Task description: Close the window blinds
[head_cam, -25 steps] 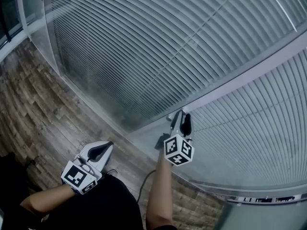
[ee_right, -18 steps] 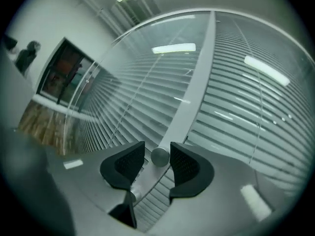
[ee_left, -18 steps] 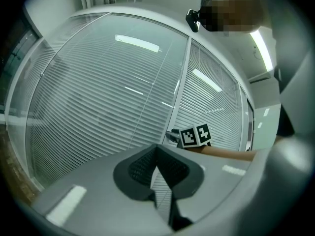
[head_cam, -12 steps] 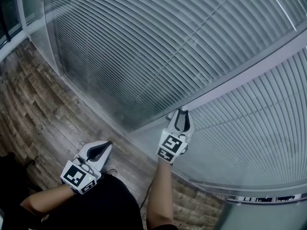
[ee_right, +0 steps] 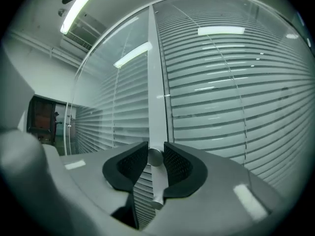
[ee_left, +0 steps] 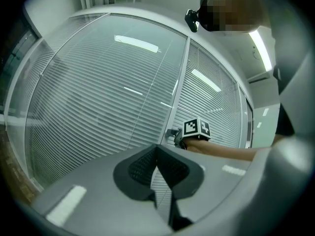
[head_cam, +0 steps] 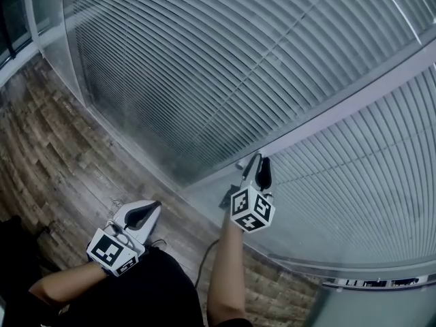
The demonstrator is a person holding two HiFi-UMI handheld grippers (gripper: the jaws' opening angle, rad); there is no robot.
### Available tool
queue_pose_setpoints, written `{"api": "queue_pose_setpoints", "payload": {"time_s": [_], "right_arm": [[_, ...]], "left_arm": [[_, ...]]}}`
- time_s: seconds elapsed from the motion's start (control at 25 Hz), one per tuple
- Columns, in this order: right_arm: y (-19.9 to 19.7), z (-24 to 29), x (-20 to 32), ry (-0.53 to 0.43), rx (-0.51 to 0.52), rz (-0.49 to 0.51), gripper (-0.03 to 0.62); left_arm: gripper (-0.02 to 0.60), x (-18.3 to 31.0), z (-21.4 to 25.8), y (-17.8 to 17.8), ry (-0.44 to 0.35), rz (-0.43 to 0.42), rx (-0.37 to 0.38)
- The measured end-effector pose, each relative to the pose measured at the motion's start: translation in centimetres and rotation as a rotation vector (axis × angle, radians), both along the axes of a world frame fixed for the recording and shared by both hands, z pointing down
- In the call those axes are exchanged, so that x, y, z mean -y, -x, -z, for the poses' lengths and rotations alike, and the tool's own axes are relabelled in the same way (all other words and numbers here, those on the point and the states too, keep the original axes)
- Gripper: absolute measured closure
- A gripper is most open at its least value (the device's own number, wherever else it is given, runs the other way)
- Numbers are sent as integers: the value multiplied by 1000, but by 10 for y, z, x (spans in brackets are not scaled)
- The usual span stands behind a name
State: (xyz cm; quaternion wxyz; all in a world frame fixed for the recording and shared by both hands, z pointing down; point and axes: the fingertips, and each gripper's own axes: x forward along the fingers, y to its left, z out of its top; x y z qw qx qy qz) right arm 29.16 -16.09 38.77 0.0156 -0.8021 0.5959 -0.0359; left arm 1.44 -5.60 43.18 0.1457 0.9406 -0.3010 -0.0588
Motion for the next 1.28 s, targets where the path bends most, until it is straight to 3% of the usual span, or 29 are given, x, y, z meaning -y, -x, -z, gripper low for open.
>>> {"api": "queue_pose_setpoints", "payload": {"time_s": [0.32, 0.64, 0.76, 1.28], "right_arm": [[11, 4, -17, -7, -119, 29, 523], [47, 17, -86, -61, -121, 65, 592], [59, 16, -119, -47, -157, 61, 592], [84, -6, -227, 19, -126, -3, 594]], "left_arm": [[580, -4, 2, 2, -15, -2, 2], [581, -4, 10, -7, -61, -49, 0], [581, -6, 10, -12, -72, -74, -3], [580, -20, 1, -55, -86, -185, 54]]}}
